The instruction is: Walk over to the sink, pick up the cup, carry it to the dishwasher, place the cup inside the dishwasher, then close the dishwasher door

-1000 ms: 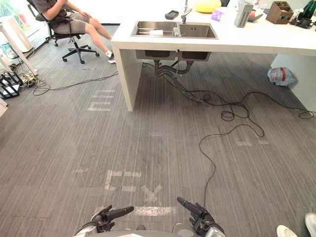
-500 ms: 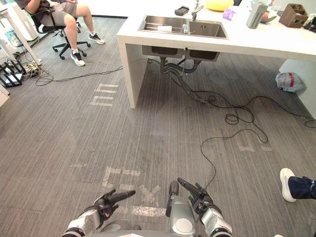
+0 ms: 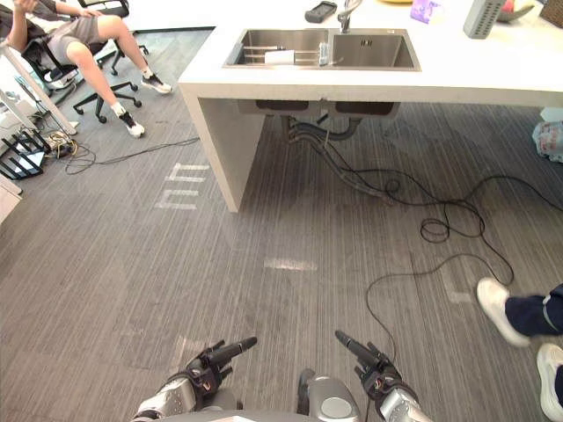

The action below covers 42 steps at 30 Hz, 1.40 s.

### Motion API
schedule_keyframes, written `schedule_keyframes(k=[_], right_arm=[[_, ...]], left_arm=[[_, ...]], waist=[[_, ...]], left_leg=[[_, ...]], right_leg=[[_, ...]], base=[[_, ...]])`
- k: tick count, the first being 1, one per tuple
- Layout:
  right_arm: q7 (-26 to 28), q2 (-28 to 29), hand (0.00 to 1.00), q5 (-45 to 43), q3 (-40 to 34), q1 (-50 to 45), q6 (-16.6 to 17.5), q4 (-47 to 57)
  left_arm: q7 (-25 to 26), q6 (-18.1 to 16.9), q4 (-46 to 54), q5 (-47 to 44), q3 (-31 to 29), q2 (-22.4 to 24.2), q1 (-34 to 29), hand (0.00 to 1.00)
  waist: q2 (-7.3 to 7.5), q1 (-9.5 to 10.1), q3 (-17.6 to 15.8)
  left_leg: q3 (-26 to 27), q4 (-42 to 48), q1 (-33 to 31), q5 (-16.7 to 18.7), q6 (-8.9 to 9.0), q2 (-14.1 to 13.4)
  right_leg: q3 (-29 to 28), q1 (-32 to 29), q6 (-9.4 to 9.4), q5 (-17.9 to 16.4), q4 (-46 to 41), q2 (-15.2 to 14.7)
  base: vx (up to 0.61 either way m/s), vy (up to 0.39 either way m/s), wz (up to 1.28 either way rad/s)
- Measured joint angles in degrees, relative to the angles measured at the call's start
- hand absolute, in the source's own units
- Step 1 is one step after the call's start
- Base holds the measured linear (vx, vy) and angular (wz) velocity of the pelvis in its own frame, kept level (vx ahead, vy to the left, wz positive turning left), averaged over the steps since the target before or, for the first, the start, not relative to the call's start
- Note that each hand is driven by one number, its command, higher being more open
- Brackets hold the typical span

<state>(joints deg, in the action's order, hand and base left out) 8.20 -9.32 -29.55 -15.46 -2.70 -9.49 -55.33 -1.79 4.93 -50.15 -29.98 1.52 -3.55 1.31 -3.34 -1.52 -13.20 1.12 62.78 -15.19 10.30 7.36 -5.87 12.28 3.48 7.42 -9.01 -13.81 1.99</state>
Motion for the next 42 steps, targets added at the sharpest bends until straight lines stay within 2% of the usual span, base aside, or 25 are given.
schedule_keyframes(k=[3,4,5,8,9,13,14,15,16,17,18,20,21,23,24,25,26,27,30,31,32,35,38,41,42], right_arm=[[0.5,0.3,1.00,0.0,0.7,1.4,0.7,0.3],[0.5,0.6,1.00,-0.1,0.8,2.3,0.8,0.7],[0.6,0.7,1.00,-0.1,0.8,2.7,0.9,0.9],[0.9,0.5,1.00,-0.1,1.4,1.8,0.9,0.7],[0.9,0.7,1.00,-0.2,1.7,1.6,0.9,0.3],[1.5,0.3,1.00,-0.1,4.8,3.1,0.5,-0.6],[1.7,0.5,1.00,-0.1,4.8,3.2,-0.1,-1.9],[1.6,0.8,1.00,-0.1,4.7,3.0,-0.6,-3.1],[1.5,1.0,1.00,-0.1,4.7,3.2,-0.7,-3.8],[1.2,1.7,1.00,-0.1,4.7,3.0,-0.7,-4.3],[0.8,2.1,1.00,0.0,4.6,2.7,0.3,-4.2],[0.2,1.8,1.00,0.1,4.5,2.7,1.6,-4.0],[-0.3,1.2,1.00,0.0,4.4,2.7,2.3,-3.7],[-0.6,0.6,1.00,-0.3,3.4,2.3,3.1,-3.5],[-0.6,0.9,1.00,-0.4,2.3,2.0,3.1,-3.4],[-0.6,1.0,1.00,-0.4,0.8,1.4,2.3,-3.4],[-0.8,2.1,1.00,-0.4,-1.0,0.2,1.4,-4.1],[-0.8,2.9,1.00,-0.3,-1.9,-0.6,1.1,-4.5],[-0.7,5.4,1.00,-0.6,-5.8,-3.6,-0.1,-4.6],[-0.7,6.6,1.00,-0.4,-5.5,-4.5,-1.3,-3.8],[-0.6,6.6,1.00,-0.6,-5.8,-4.5,-2.0,-3.7],[-1.0,4.8,1.00,0.4,-6.8,-4.3,-3.4,-3.6],[-0.8,4.9,1.00,0.4,-7.0,-4.1,-4.5,-3.2],[-0.6,4.9,1.00,0.4,-6.7,-4.3,-6.2,-2.2],[-0.6,4.5,1.00,0.2,-6.7,-4.3,-6.9,-2.5]], left_arm=[[0.6,-0.4,3.7,0.2,-0.6,0.7,-0.8,1.00],[1.4,-0.5,4.9,0.2,-2.3,1.8,-1.4,1.00],[1.8,-1.0,5.2,0.2,-2.6,2.0,-1.3,1.00],[2.4,-1.5,5.7,0.2,-2.9,2.2,-1.6,1.00],[2.6,-1.2,5.3,0.2,-3.7,1.9,-1.7,1.00],[4.1,-0.2,5.5,-0.1,-7.2,2.1,-1.1,1.00],[5.0,0.3,5.5,-0.4,-8.0,2.0,-1.8,1.00],[5.6,0.4,5.5,-0.6,-8.5,1.8,-2.3,1.00],[5.7,0.5,5.4,-0.5,-8.7,1.5,-2.4,1.00],[5.7,0.5,5.4,-0.6,-8.7,0.7,-2.7,1.00],[5.7,0.5,5.4,-0.5,-8.5,0.1,-3.4,1.00],[6.2,0.5,5.4,-0.4,-8.4,0.1,-4.3,1.00],[6.7,0.4,5.4,-0.5,-8.4,0.1,-4.9,1.00],[6.9,0.3,5.4,-0.6,-8.4,0.1,-5.4,1.00],[6.9,0.2,5.4,-0.6,-8.4,0.1,-5.4,1.00],[6.8,-0.5,5.3,-0.6,-8.4,0.3,-5.3,1.00],[6.6,-1.4,4.9,-0.6,-8.5,0.1,-4.9,1.00],[6.5,-1.8,4.9,-0.5,-8.7,0.1,-4.8,1.00],[6.1,-2.7,5.8,-0.4,-10.5,1.6,-6.4,1.00],[6.3,-2.2,5.8,-0.4,-11.6,1.4,-6.9,1.00],[6.3,-2.0,5.8,-0.4,-11.8,1.9,-7.0,1.00],[6.3,-1.5,5.2,-0.2,-13.0,4.7,-7.0,1.00],[6.2,-1.5,3.6,-0.3,-12.9,6.3,-5.8,1.00],[5.7,-1.4,2.7,-0.3,-11.7,7.0,-3.9,1.00],[5.8,-1.5,3.0,-0.3,-11.6,7.0,-3.7,1.00]], waist=[[0.35,2.11,-0.7],[0.29,2.43,-1.7],[-0.25,2.54,-2.6],[-1.30,2.60,-3.3],[-0.89,2.82,-3.3],[0.55,4.77,-3.3],[1.51,5.16,-2.6],[2.53,5.42,-2.0],[3.00,5.42,-2.0],[4.03,5.29,-1.7],[4.91,4.93,-1.3],[5.35,4.41,-1.3],[5.13,3.71,-1.2],[4.69,3.22,-1.2],[4.44,2.88,-1.2],[4.23,2.26,-1.1],[4.12,2.28,-1.0],[4.14,2.26,-1.0],[5.29,2.54,0.0],[6.63,2.55,1.6],[6.53,2.96,2.3],[2.39,3.65,3.8],[2.04,2.97,4.1],[2.06,2.09,3.5],[2.06,2.37,2.9]], left_leg=[[4.9,-27.3,-3.5,-0.4,-0.76,3.8],[5.4,-44.4,-2.3,-5.3,-1.05,4.9],[6.5,-51.5,-1.3,-8.2,-0.89,5.0],[11.4,-56.5,0.2,-9.9,-1.56,3.1],[10.9,-55.9,0.6,-15.3,-5.37,3.3],[10.0,-49.1,-2.7,-16.4,-7.88,5.5],[10.6,-48.8,-2.0,-14.4,-10.79,7.1],[11.3,-48.9,-0.9,-12.8,-13.00,8.8],[11.5,-48.9,-0.3,-12.1,-14.11,9.7],[11.5,-49.2,1.6,-10.7,-15.70,11.7],[10.9,-50.5,4.4,-9.6,-16.19,13.6],[10.0,-52.5,9.0,-8.4,-16.35,15.3],[9.0,-53.1,11.9,-7.4,-15.95,15.4],[6.7,-54.3,15.9,-6.3,-15.66,14.9],[5.4,-54.7,16.9,-6.0,-15.44,14.5],[3.0,-54.0,18.1,-5.3,-14.88,13.3],[0.7,-53.0,18.6,-4.5,-14.30,12.1],[0.3,-52.8,18.8,-4.1,-13.74,11.5],[-1.8,-53.9,22.5,-1.5,-11.37,10.6],[-2.1,-53.4,22.9,0.3,-9.40,11.1],[-2.3,-53.0,22.9,1.1,-9.27,10.8],[-2.6,-52.2,22.3,2.2,-8.09,6.4],[-2.0,-50.2,22.3,2.0,-5.58,3.8],[2.1,-27.5,11.6,3.4,-2.54,1.0],[4.2,-25.8,9.5,4.6,-2.93,0.2]], right_leg=[[-3.9,5.0,-1.09,0.4,5.0,-0.2],[-5.2,7.9,-1.50,0.2,7.3,-0.2],[-5.9,10.0,-1.96,0.0,8.6,-0.1],[-7.8,16.7,-3.82,-3.8,10.6,1.1],[-8.8,17.9,-3.54,-5.6,10.3,0.7],[-12.9,13.5,-1.98,-7.5,2.0,-2.2],[-13.6,11.9,-3.72,-8.0,-2.8,-3.7],[-13.6,8.8,-9.62,-8.6,-11.1,-5.3],[-13.9,6.5,-13.47,-8.2,-17.0,-6.3],[-15.0,1.6,-22.04,-4.5,-28.8,-7.9],[-15.2,-2.8,-23.02,1.8,-39.2,-9.2],[-11.3,-9.6,-21.18,1.7,-52.2,-12.5],[-6.7,-13.2,-16.31,-0.7,-55.0,-14.9],[-1.7,-17.3,-11.46,-3.9,-50.0,-16.6],[-0.6,-18.2,-10.98,-4.5,-45.3,-16.4],[0.5,-18.4,-11.73,-4.6,-32.2,-15.3],[-0.7,-18.1,-12.50,-3.4,-19.3,-13.6],[-1.6,-18.0,-12.29,-1.8,-14.4,-12.8],[-3.6,-16.9,-11.87,8.7,-7.1,-12.3],[-2.4,-15.7,-10.39,12.7,-6.2,-12.3],[-1.0,-15.2,-9.88,10.2,-6.1,-12.5],[0.7,-14.0,-8.01,7.5,-3.6,-8.6],[1.6,-13.0,-6.65,4.2,-3.8,-6.2],[3.2,-9.0,-5.75,1.9,-1.4,-5.0],[3.4,-6.4,-5.22,1.6,-0.5,-4.8]], base=[[0.39,0.025,-0.65],[0.49,0.096,-0.52],[0.47,0.121,-0.49],[0.41,0.188,-0.27],[0.37,0.190,-0.17],[0.44,0.252,-0.31],[0.42,0.229,-0.02],[0.43,0.212,0.00],[0.50,0.218,0.12],[0.41,0.141,0.24],[0.41,0.127,0.27],[0.40,0.111,0.23],[0.38,0.104,0.22],[0.32,0.063,0.37],[0.34,0.009,0.79],[0.43,-0.079,1.04],[0.36,-0.081,1.13],[0.44,-0.149,1.29],[0.41,-0.231,1.07],[0.32,-0.260,0.69],[0.46,-0.378,0.47],[0.34,-0.297,-0.03],[0.24,-0.242,0.03],[0.16,-0.182,0.25],[0.16,-0.129,0.13]])
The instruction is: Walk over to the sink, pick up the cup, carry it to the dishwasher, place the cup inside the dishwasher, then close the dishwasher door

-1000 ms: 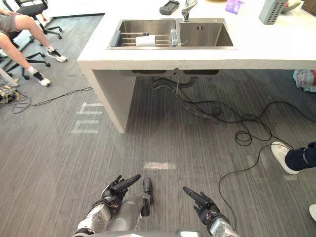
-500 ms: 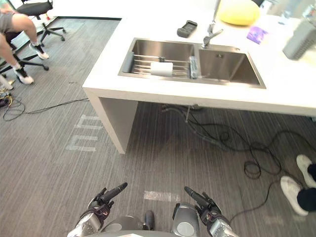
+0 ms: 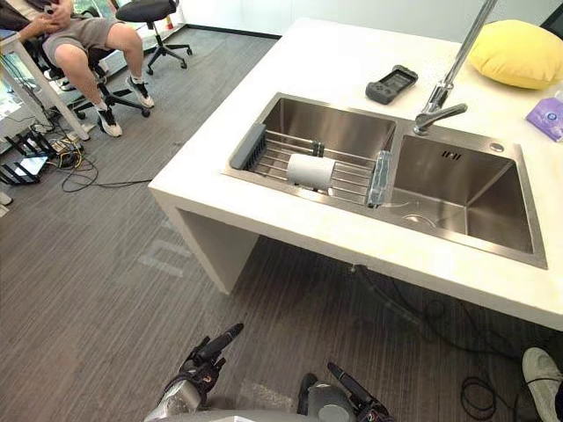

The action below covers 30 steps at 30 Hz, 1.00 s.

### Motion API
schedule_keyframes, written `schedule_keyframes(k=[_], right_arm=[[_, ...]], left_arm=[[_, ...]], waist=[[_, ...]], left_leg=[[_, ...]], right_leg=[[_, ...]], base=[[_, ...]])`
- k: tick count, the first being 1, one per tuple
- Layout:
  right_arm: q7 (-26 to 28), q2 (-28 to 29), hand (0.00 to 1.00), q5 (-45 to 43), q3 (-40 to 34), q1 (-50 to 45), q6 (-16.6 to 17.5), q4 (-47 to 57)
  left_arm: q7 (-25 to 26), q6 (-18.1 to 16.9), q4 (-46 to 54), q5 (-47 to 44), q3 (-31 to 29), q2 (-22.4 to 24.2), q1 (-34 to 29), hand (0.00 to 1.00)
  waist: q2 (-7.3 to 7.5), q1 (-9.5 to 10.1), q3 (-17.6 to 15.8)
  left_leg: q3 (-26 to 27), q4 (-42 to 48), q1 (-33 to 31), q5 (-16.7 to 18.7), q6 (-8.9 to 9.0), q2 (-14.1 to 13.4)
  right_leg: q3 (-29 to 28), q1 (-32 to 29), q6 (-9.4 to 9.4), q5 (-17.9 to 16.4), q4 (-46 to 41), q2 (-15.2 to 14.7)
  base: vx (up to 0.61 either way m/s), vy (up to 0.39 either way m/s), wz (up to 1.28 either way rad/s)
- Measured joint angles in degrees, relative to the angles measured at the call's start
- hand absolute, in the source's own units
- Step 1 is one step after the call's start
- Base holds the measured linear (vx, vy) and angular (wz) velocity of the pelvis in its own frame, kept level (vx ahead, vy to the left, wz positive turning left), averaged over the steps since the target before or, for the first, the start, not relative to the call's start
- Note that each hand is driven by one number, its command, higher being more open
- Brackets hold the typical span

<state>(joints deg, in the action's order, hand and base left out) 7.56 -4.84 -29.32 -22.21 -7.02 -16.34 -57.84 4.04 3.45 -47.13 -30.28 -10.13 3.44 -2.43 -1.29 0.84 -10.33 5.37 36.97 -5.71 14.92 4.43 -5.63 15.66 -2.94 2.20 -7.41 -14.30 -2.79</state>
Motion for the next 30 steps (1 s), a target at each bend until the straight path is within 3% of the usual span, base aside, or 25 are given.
schedule_keyframes(k=[3,6,7,8,10,13,14,19,24,27,30], right_arm=[[0.0,-0.4,1.00,-0.2,0.1,-0.5,-1.8,0.3],[0.0,-0.7,1.00,-0.2,0.5,-1.1,-2.3,0.8],[-0.1,-1.3,1.00,-0.6,2.1,-2.6,-2.4,2.8],[-0.1,-1.8,1.00,-1.0,2.8,-2.8,-2.6,3.2],[-1.0,-1.6,1.00,-2.5,3.5,-2.5,-2.6,3.6],[-1.6,-1.8,1.00,-2.8,4.4,-2.7,-1.8,3.9],[-2.4,0.6,1.00,-7.7,2.3,-8.5,2.7,5.2],[-2.4,0.6,1.00,-7.7,2.3,-8.3,2.7,5.2],[-3.1,1.0,1.00,-7.7,2.4,-7.9,4.3,5.2],[-3.9,1.9,1.00,-7.7,2.2,-8.2,6.0,4.8],[-4.4,2.9,1.00,-7.7,0.4,-8.3,7.9,4.0]], left_arm=[[-0.3,-0.2,2.6,1.1,0.4,0.0,-0.1,1.00],[-0.4,-0.9,4.3,1.2,0.5,0.0,-0.5,1.00],[-0.6,-2.5,6.1,1.3,0.9,0.0,-1.8,1.00],[-0.7,-3.1,7.5,2.2,1.6,-0.3,-2.6,1.00],[-0.5,-6.3,13.9,3.4,2.9,-0.8,-2.8,1.00],[-0.3,-10.6,22.1,3.5,5.5,-1.3,-2.6,1.00],[1.0,-12.5,28.7,5.5,12.4,-3.2,-6.5,1.00],[1.0,-12.5,28.7,5.4,12.2,-3.1,-6.5,1.00],[3.7,-13.0,29.5,-1.8,6.5,-2.2,-5.1,1.00],[9.5,-15.9,31.3,-7.7,1.4,-1.4,-3.9,1.00],[19.4,-22.6,33.7,-13.0,-5.6,-0.4,-2.3,1.00]], waist=[[0.45,0.87,-1.6],[0.65,1.84,-2.0],[-0.48,2.60,-1.6],[-1.34,2.13,-1.2],[-0.25,1.76,-1.3],[-0.12,2.11,-1.2],[-1.05,-0.11,4.1],[-1.05,-0.12,4.1],[-0.75,-0.07,4.3],[-0.39,-0.10,4.6],[0.20,-0.01,5.1]], left_leg=[[2.4,-8.1,-3.4,0.0,-0.03,0.0],[3.0,-12.8,-5.9,-3.5,-0.15,-0.3],[3.0,-15.1,-6.5,-16.9,-0.05,-1.1],[2.4,-15.4,-6.3,-18.4,-0.61,-1.2],[2.4,-19.9,-6.3,-18.5,-1.14,0.9],[2.4,-24.0,-6.2,-19.7,-2.30,2.7],[1.8,-39.9,4.5,-21.5,0.97,0.9],[1.8,-40.1,4.5,-21.5,0.97,0.9],[3.0,-41.0,5.1,-21.5,0.86,1.1],[3.2,-41.9,6.8,-21.4,0.49,1.1],[3.1,-41.9,8.4,-21.0,-0.03,1.1]], right_leg=[[-0.8,4.3,0.04,-1.6,0.3,-0.9],[-2.3,4.9,-0.85,-2.4,0.1,-2.0],[-4.6,4.9,-3.12,-3.0,-0.6,-2.3],[-5.2,4.7,-3.85,-3.5,-1.0,-2.2],[-5.3,2.7,-4.49,-3.3,-0.9,-4.2],[-4.2,2.1,-5.33,-2.7,-0.1,-5.4],[0.0,2.7,-6.16,-4.6,-0.5,-5.0],[0.0,2.6,-6.07,-4.8,-0.6,-5.0],[-0.3,2.0,-6.21,-4.9,-1.6,-5.4],[-0.3,3.2,-6.35,-4.8,-1.5,-5.4],[-0.1,5.6,-6.64,-4.6,-0.1,-5.2]], base=[[0.15,-0.060,-0.11],[0.20,0.077,-0.44],[0.28,0.180,-0.53],[0.29,0.198,-0.45],[0.23,0.215,0.08],[0.12,0.128,0.18],[0.01,0.022,0.08],[0.00,0.000,0.00],[0.02,-0.001,-0.08],[0.03,-0.003,-0.09],[0.00,0.001,0.02]])
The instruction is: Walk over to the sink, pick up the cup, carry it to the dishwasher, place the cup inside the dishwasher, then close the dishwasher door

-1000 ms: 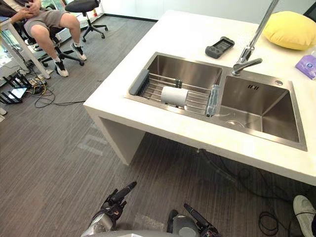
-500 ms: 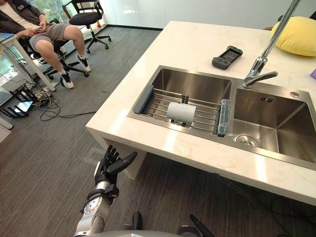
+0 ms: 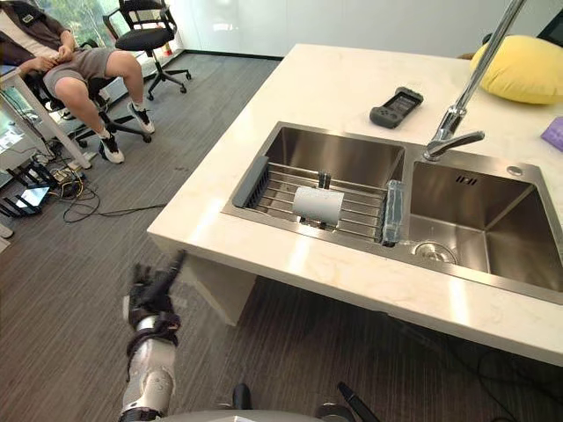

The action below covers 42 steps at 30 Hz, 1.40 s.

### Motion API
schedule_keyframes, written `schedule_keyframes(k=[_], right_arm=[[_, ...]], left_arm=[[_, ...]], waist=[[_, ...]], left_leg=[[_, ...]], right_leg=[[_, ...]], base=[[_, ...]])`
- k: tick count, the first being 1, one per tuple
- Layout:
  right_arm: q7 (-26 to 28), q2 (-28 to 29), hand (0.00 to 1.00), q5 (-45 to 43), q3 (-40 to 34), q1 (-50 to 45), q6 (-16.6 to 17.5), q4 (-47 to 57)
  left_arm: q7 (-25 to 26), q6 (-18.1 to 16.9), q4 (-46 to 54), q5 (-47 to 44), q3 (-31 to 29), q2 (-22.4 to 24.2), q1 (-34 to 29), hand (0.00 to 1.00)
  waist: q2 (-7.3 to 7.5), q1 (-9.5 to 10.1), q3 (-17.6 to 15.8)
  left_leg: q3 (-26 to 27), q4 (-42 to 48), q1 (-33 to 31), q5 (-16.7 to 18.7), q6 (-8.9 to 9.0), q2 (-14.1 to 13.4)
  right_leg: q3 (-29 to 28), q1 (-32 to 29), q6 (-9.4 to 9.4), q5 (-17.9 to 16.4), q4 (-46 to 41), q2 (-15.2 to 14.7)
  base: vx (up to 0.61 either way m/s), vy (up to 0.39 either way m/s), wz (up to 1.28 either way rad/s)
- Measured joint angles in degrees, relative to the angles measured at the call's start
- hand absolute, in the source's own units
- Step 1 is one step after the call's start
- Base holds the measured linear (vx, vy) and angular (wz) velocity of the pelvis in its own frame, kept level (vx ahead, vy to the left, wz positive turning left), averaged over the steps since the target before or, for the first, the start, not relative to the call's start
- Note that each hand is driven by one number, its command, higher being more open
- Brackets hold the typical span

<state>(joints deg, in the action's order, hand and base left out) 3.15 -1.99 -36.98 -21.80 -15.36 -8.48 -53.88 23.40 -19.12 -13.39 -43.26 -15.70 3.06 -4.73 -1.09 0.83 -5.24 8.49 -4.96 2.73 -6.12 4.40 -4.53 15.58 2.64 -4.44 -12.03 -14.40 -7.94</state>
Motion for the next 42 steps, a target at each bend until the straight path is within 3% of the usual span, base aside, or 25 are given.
schedule_keyframes(k=[3,6,9,11,14,18,20,25,30,34,38,42], right_arm=[[-0.2,0.4,1.00,0.3,-1.6,0.2,1.2,-1.2],[-0.2,0.5,1.00,0.6,-3.0,0.7,1.3,-2.5],[-0.2,0.5,1.00,1.2,-3.2,0.8,1.2,-2.9],[0.1,0.5,1.00,2.3,-3.8,0.9,1.2,-2.9],[0.2,0.3,1.00,2.9,-3.8,1.2,1.2,-2.9],[0.8,0.0,1.00,2.8,-3.7,1.5,1.2,-3.3],[1.4,-0.4,1.00,2.8,-3.7,2.1,1.2,-4.3],[2.2,-0.6,1.00,2.8,-3.7,3.5,1.3,-4.7],[3.2,-0.8,1.00,2.2,-5.2,4.9,1.2,-6.9],[3.3,-0.7,1.00,2.1,-7.8,4.8,1.0,-8.5],[3.3,-0.2,1.00,2.0,-10.8,3.3,0.1,-8.8],[3.5,0.4,1.00,1.6,-11.3,1.5,-0.4,-8.5]], left_arm=[[11.3,-5.4,-0.6,-2.1,-6.5,0.0,-0.7,1.00],[18.5,-7.2,-2.7,-1.7,-10.4,0.2,-2.8,1.00],[23.6,-8.2,-3.3,-1.3,-16.4,1.1,-4.9,1.00],[24.1,-10.5,-3.1,0.8,-19.6,1.4,-5.8,1.00],[20.8,-12.8,1.8,2.8,-22.3,1.4,-6.7,1.00],[10.3,-12.8,11.5,4.3,-19.7,0.6,-7.0,1.00],[1.9,-10.7,17.0,5.3,-12.7,-2.3,-6.7,1.00],[-12.1,-3.5,18.6,7.9,-0.6,-7.0,-2.0,1.00],[-19.4,3.9,21.7,9.8,10.1,-6.8,0.1,1.00],[-22.5,6.1,22.0,12.9,16.0,-6.8,3.2,1.00],[-23.5,8.0,22.1,15.6,20.9,-6.9,5.9,1.00],[-23.4,10.3,22.1,19.0,25.9,-6.8,8.8,1.00]], waist=[[-0.15,0.14,1.4],[-0.14,1.30,1.4],[-0.07,1.65,1.4],[-0.09,2.40,1.4],[-0.07,3.29,1.5],[-0.09,3.67,1.5],[-0.08,3.59,1.5],[-0.20,1.54,1.5],[-0.33,-0.54,1.5],[-0.76,-1.80,1.2],[-1.64,-3.33,1.0],[-2.55,-3.51,0.5]], left_leg=[[-0.7,-0.2,0.4,0.1,-0.11,-0.1],[-1.9,-0.3,0.3,-0.1,-0.29,-0.1],[-3.5,-0.3,0.0,-0.2,-0.43,0.1],[-3.9,-0.3,0.1,-0.2,-0.44,0.2],[-4.8,-0.3,-0.3,-0.1,-0.29,0.4],[-5.0,-0.3,-0.6,-0.1,-0.18,0.5],[-4.8,-0.2,-1.0,-0.2,-0.18,0.6],[-3.1,-0.1,-0.8,-0.3,-0.66,0.5],[0.2,0.0,-0.8,0.3,-0.56,-0.3],[1.8,0.4,-0.1,1.1,-0.49,-0.7],[3.3,7.2,-1.5,5.5,-0.24,-1.7],[4.3,15.9,-3.8,9.7,0.39,-4.1]], right_leg=[[0.6,2.3,-0.13,1.3,3.4,0.6],[2.0,4.1,-0.09,2.7,6.3,1.2],[3.5,5.3,-0.05,3.0,7.6,1.3],[3.9,5.6,-0.05,3.0,7.7,1.4],[5.0,5.9,-0.02,3.0,7.9,1.4],[5.1,5.7,0.00,3.0,8.0,1.4],[4.6,5.0,0.00,3.0,7.8,1.4],[2.7,4.1,0.24,3.2,7.8,1.7],[-1.4,2.6,0.61,4.7,9.0,2.5],[-3.5,2.4,0.76,5.0,9.3,2.8],[-5.7,2.7,0.71,5.0,8.8,3.0],[-7.8,1.5,1.00,2.9,5.3,3.5]], base=[[0.01,0.007,0.10],[-0.02,0.001,0.18],[-0.02,-0.008,0.26],[-0.01,-0.014,0.15],[-0.02,-0.019,0.18],[-0.01,-0.003,0.05],[-0.01,-0.001,-0.09],[0.01,-0.002,-0.20],[0.04,0.002,-0.40],[0.01,-0.004,-0.28],[-0.01,0.003,-0.30],[-0.02,-0.026,-0.28]])
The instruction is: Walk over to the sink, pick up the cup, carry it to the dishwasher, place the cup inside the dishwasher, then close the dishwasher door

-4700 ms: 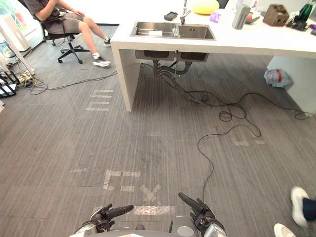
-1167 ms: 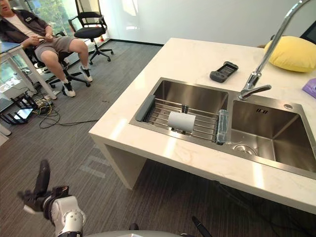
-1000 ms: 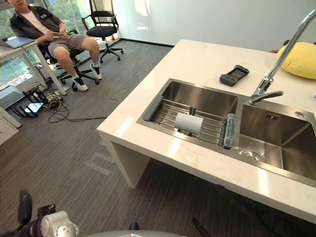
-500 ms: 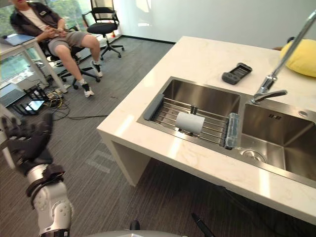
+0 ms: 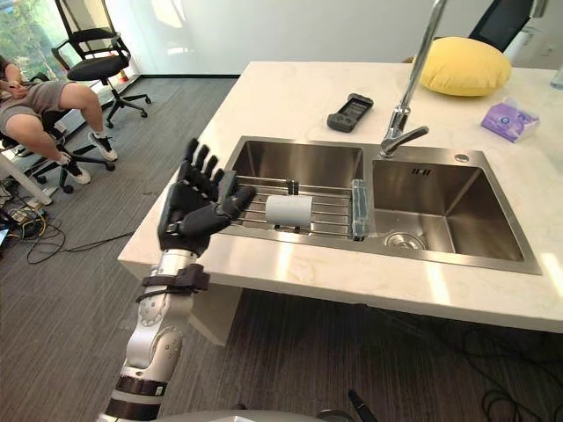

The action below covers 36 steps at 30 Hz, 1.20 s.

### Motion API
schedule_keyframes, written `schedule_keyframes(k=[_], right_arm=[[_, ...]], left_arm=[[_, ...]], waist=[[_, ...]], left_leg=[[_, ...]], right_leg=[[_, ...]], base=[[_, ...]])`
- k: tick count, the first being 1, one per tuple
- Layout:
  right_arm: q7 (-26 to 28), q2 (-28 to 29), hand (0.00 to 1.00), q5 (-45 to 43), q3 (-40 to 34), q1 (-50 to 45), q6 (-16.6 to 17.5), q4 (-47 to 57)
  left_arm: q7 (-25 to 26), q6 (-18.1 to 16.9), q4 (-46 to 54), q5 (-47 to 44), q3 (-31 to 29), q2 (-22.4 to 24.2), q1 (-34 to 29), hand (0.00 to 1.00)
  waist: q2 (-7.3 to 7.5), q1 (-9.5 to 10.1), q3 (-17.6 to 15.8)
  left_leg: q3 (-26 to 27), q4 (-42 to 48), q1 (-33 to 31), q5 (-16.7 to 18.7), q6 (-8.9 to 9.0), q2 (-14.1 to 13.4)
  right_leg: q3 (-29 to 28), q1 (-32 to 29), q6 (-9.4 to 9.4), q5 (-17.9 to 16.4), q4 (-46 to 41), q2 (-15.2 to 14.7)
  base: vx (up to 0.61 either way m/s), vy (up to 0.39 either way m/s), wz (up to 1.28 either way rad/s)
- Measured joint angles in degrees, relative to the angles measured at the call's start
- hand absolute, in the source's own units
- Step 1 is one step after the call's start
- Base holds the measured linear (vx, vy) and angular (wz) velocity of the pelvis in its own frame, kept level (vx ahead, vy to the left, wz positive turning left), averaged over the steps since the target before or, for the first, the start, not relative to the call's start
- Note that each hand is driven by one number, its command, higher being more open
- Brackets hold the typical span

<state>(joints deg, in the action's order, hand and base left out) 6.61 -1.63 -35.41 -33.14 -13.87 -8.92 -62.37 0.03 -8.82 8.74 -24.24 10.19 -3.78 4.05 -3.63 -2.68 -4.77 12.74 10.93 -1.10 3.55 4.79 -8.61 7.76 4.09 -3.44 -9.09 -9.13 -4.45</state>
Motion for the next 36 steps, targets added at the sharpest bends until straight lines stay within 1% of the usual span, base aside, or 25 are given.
schedule_keyframes(k=[2,4,7,8,9,11,12,13,14,16,17,18,19,20,21,23,24,25,27,28,29,30,31,33,36], right_arm=[[0.2,0.1,1.00,-0.2,2.0,-0.4,-0.1,1.1],[1.1,-0.2,1.00,-0.6,2.3,-1.0,-0.2,3.1],[1.3,-0.2,1.00,-0.6,2.7,-2.1,-0.1,4.8],[1.5,-0.1,1.00,-0.6,2.7,-1.9,-0.1,5.2],[1.6,-0.2,1.00,-0.5,3.3,-2.2,-0.2,5.9],[1.6,-1.0,1.00,-0.5,5.0,-2.4,-0.3,7.4],[1.6,-1.1,1.00,-0.4,6.1,-2.4,-0.4,8.1],[1.6,-1.0,1.00,-0.4,6.6,-2.5,-0.4,8.5],[1.5,-0.8,1.00,0.3,7.1,-2.6,-0.2,8.9],[1.5,-0.6,1.00,0.7,7.1,-2.9,0.4,9.7],[1.6,0.2,1.00,0.6,6.7,-2.7,0.6,9.7],[2.0,1.0,1.00,0.7,5.8,-2.9,0.6,9.7],[2.2,1.3,1.00,0.8,5.6,-3.1,0.7,9.6],[2.4,2.0,1.00,1.2,4.8,-3.6,1.0,9.6],[2.6,2.8,1.00,1.5,3.6,-4.2,1.1,9.4],[2.7,3.5,1.00,2.0,1.5,-4.7,1.2,8.4],[2.9,3.8,1.00,2.1,-0.8,-4.7,1.2,6.8],[3.1,4.0,1.00,2.4,-2.0,-4.7,1.2,6.3],[4.2,4.1,1.00,3.9,-3.2,-4.2,1.6,6.2],[5.0,4.4,1.00,4.7,-3.7,-3.9,2.3,6.0],[5.0,4.6,1.00,5.5,-3.6,-3.9,2.5,5.9],[5.2,4.9,1.00,5.9,-3.5,-3.9,2.6,5.8],[5.6,4.5,1.00,6.4,-3.5,-3.3,2.9,5.2],[6.7,3.5,1.00,7.5,-3.6,-1.8,3.2,5.1],[8.1,1.7,1.00,8.5,-4.5,-0.1,3.6,5.2]], left_arm=[[0.2,1.1,0.8,3.5,1.5,-0.1,0.7,1.00],[1.0,1.6,3.5,7.1,1.6,0.6,0.7,1.00],[1.5,1.8,6.4,8.8,1.5,0.6,0.8,1.00],[1.8,1.9,8.4,9.8,1.4,0.0,1.0,1.00],[2.1,2.2,10.5,10.5,1.6,-0.1,1.1,1.00],[2.1,2.5,13.6,11.6,1.6,-0.3,1.6,1.00],[2.2,2.6,14.3,12.2,1.6,-0.8,2.8,1.00],[2.2,2.7,14.4,12.3,1.5,-1.0,3.5,1.00],[2.4,2.9,14.4,12.2,1.4,-1.9,4.3,1.00],[2.7,3.0,14.8,12.2,0.9,-3.0,4.7,1.00],[2.9,3.4,15.0,12.2,-0.1,-4.1,5.0,1.00],[3.7,4.0,14.9,12.0,-1.1,-4.7,4.8,1.00],[4.1,4.2,14.8,11.9,-1.6,-4.9,4.7,1.00],[4.8,4.4,13.8,11.9,-2.1,-5.3,4.9,1.00],[5.2,4.5,12.9,12.1,-2.0,-5.6,4.8,1.00],[5.2,4.8,11.3,12.6,-1.2,-5.6,4.8,1.00],[5.2,5.2,9.5,13.2,-1.0,-5.5,4.8,1.00],[5.2,5.2,8.5,13.2,-1.4,-5.4,4.8,1.00],[6.0,5.1,6.0,13.2,-2.1,-5.3,5.0,1.00],[6.0,5.0,2.6,13.2,-2.9,-5.7,5.0,1.00],[5.9,5.1,1.8,13.3,-3.2,-6.1,4.8,1.00],[5.8,5.1,1.4,13.3,-3.6,-6.7,4.7,1.00],[5.2,5.2,0.1,14.2,-4.5,-6.5,4.6,1.00],[4.0,5.3,-0.1,15.0,-4.8,-6.2,4.2,1.00],[-0.2,5.3,-0.1,18.9,-3.5,-6.3,4.2,1.00]], waist=[[0.46,-0.17,-0.3],[-0.55,-0.21,-0.9],[-1.77,0.03,-0.3],[-1.79,0.16,-0.3],[-1.58,0.50,-0.4],[-1.54,0.50,-0.4],[-1.54,0.66,-0.4],[-1.57,0.74,-0.4],[-1.15,1.08,0.0],[-0.93,1.48,1.0],[0.57,1.69,0.3],[2.31,1.90,-0.1],[2.70,1.99,-0.3],[3.45,1.94,-0.4],[3.99,1.85,-0.5],[4.17,1.44,-0.5],[3.50,0.99,-0.3],[3.36,1.00,-0.2],[2.99,0.67,-0.4],[3.10,0.34,-0.4],[3.92,0.53,0.0],[5.19,0.64,0.4],[4.71,0.47,0.5],[3.03,1.94,0.6],[1.68,1.66,1.0]], left_leg=[[0.2,10.3,-3.1,1.2,0.24,-1.6],[-2.6,25.3,-8.8,1.1,0.11,-4.8],[-6.3,32.5,-10.5,0.4,-0.02,-6.6],[-7.8,36.4,-11.6,-1.6,1.23,-6.9],[-7.7,38.0,-11.8,0.0,2.88,-5.6],[-6.5,35.1,-11.8,4.5,1.56,-1.6],[-5.0,30.9,-11.2,4.6,0.70,0.0],[-4.5,27.8,-10.7,3.8,-0.02,0.5],[-4.0,22.9,-8.2,4.6,-2.21,1.2],[-3.9,13.8,-4.3,8.6,-3.43,2.4],[-2.7,11.7,-3.0,8.6,-4.11,4.0],[-1.9,10.6,-1.7,9.4,-4.32,5.1],[-1.7,10.3,-1.2,9.6,-4.31,5.4],[-1.7,9.1,0.1,9.7,-4.36,5.9],[-2.2,8.1,1.5,9.8,-4.39,6.4],[-3.6,6.9,3.3,9.3,-4.50,6.6],[-4.5,5.7,4.7,8.9,-4.42,5.8],[-4.6,4.8,5.2,8.8,-4.24,5.4],[-6.4,4.0,5.3,8.5,-3.36,3.7],[-8.0,3.9,5.2,8.3,-2.16,1.7],[-8.2,3.9,5.2,8.4,-1.73,1.5],[-8.3,3.9,5.3,8.6,-0.62,1.5],[-9.0,3.8,5.5,9.3,1.45,-0.2],[-8.1,3.1,5.7,8.5,2.41,-2.6],[-8.1,0.2,6.3,6.7,3.25,-3.5]], right_leg=[[-2.0,-0.8,0.88,-2.3,-3.2,0.0],[-4.6,-1.3,2.23,-3.6,-6.1,1.8],[-7.3,-1.1,3.71,-4.3,-7.6,4.3],[-9.3,-0.3,4.36,-4.3,-7.6,5.1],[-11.3,0.6,4.54,-4.4,-7.6,4.8],[-13.2,1.0,4.36,-4.6,-7.6,3.8],[-14.1,1.0,3.52,-4.5,-7.8,3.7],[-14.5,0.9,2.91,-4.7,-8.2,3.8],[-15.4,0.6,2.37,-5.8,-9.1,3.8],[-13.9,-1.1,1.56,-7.4,-9.6,2.7],[-10.7,-2.0,0.44,-8.3,-12.0,-0.5],[-8.9,-2.4,-0.79,-8.8,-15.3,-2.2],[-7.6,-3.5,-0.90,-8.9,-18.2,-2.8],[-5.8,-6.3,-1.93,-8.2,-25.2,-3.9],[-5.0,-8.5,-2.47,-6.4,-31.2,-4.7],[-3.7,-10.1,-2.30,-3.4,-36.3,-5.5],[-1.8,-10.4,-1.05,-3.4,-38.5,-6.1],[-0.8,-10.9,0.02,-5.3,-37.7,-7.3],[-0.7,-11.6,0.82,-7.2,-32.1,-8.2],[-1.8,-10.7,-0.56,-4.7,-21.6,-8.0],[-2.1,-10.0,-0.66,-0.6,-16.8,-8.5],[-2.5,-9.7,-1.78,4.5,-13.1,-9.0],[-1.7,-7.6,-5.15,3.0,-10.9,-7.6],[-0.7,-6.9,-4.68,2.8,-7.9,-5.2],[0.2,-6.4,-4.14,2.5,-6.0,-4.0]], base=[[-0.03,-0.042,-0.49],[-0.03,-0.083,-0.63],[0.02,-0.041,-0.62],[0.07,-0.017,-0.84],[0.12,0.022,-0.87],[0.12,0.080,-0.67],[0.09,0.085,-0.51],[0.12,0.110,-0.49],[0.14,0.117,-0.41],[0.16,0.166,-0.32],[0.13,0.149,-0.24],[0.10,0.094,-0.24],[0.10,0.041,-0.13],[0.13,0.034,0.06],[0.14,0.037,0.20],[0.19,0.015,0.39],[0.22,-0.034,0.38],[0.21,-0.072,0.32],[0.21,-0.138,0.33],[0.17,-0.196,0.41],[0.16,-0.218,0.32],[0.15,-0.252,0.18],[0.18,-0.325,0.01],[0.14,-0.325,-0.23],[0.05,-0.153,-0.01]])
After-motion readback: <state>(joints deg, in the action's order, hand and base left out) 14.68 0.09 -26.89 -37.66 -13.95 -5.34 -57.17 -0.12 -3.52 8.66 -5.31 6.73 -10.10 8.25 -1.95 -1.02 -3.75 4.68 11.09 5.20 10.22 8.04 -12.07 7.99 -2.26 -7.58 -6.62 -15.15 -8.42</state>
